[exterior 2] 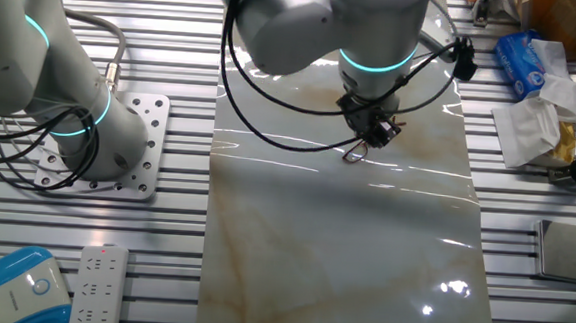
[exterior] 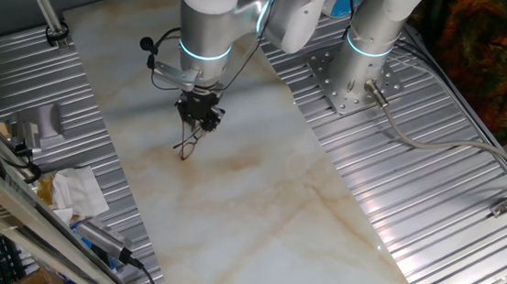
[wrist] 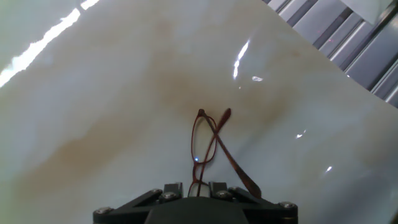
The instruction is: Unfold the leg of the glasses (with one hand)
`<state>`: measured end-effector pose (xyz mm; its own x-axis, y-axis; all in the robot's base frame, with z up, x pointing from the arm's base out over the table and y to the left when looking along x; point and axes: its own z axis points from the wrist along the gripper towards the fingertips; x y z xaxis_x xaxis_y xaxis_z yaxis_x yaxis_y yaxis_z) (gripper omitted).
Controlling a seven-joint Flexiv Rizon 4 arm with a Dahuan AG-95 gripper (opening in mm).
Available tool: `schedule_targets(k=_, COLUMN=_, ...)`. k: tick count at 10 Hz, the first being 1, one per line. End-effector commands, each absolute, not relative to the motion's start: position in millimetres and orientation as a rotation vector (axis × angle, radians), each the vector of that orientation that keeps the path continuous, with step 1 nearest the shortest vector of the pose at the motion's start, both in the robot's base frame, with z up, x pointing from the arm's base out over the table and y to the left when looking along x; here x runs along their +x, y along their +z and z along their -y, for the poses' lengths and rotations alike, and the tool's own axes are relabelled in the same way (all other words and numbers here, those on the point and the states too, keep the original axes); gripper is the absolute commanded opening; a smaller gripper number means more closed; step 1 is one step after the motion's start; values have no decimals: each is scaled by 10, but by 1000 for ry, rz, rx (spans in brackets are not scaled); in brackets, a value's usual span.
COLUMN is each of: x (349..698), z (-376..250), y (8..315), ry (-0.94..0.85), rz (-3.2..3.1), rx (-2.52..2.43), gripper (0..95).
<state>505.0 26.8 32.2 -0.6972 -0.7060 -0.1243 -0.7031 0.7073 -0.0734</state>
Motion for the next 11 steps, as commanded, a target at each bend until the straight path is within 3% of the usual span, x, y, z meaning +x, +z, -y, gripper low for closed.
schedule_targets(k=1, x=5079, z=-285, y=355, ry=-25, rz=-2769, rx=-1145, gripper=190)
schedule_targets(k=11, x=5287, z=-351, y=429, ry=-5, rz=-2736, rx=-1145, gripper=190)
